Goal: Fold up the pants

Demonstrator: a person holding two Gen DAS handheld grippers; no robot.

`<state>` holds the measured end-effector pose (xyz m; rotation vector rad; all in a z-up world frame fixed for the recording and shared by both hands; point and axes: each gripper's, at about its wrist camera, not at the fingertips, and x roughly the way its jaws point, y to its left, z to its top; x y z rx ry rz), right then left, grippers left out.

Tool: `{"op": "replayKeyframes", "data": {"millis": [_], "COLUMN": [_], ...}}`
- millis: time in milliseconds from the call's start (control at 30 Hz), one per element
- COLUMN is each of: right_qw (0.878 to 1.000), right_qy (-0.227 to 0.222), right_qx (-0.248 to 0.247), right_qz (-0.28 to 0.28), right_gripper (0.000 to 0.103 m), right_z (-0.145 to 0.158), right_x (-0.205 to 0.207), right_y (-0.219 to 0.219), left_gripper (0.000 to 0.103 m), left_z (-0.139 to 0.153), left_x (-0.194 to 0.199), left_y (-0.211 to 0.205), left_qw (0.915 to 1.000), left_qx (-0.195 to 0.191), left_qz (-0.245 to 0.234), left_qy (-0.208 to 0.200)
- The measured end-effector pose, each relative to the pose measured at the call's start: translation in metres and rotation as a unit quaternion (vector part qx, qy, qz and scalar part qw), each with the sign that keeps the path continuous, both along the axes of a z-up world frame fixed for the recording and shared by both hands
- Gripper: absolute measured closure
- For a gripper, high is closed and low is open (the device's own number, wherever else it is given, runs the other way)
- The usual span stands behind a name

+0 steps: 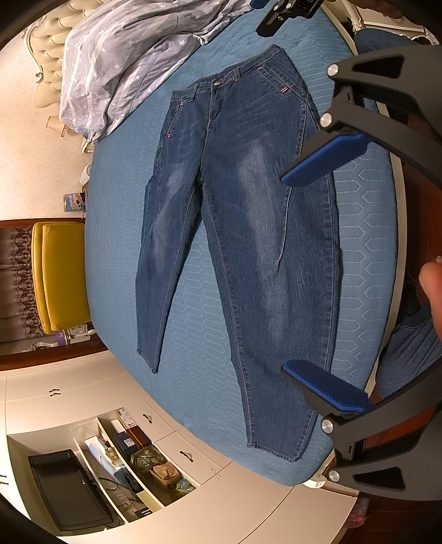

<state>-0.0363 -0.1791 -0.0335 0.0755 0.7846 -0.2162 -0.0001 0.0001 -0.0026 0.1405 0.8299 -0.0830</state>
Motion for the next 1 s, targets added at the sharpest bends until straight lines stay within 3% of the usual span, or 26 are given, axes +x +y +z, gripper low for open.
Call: {"op": "replayKeyframes", "data": {"millis": [1000], "right_qw": [1.0], "right_qy": [0.0], "right_qx": [0.001], "right_qz": [0.001], "right_gripper": [0.015], "right_z": [-0.0005], "right_x": [-0.0006], "right_y": [0.0009], "left_gripper": [0.001], "left_z": [-0.0029], "left_x": [0.0022], "left_y": [-0.0016], "left_qw": [1.0], "left_qx": [-0.006], "left_qz": [0.004], "left_qy": [0.004]}}
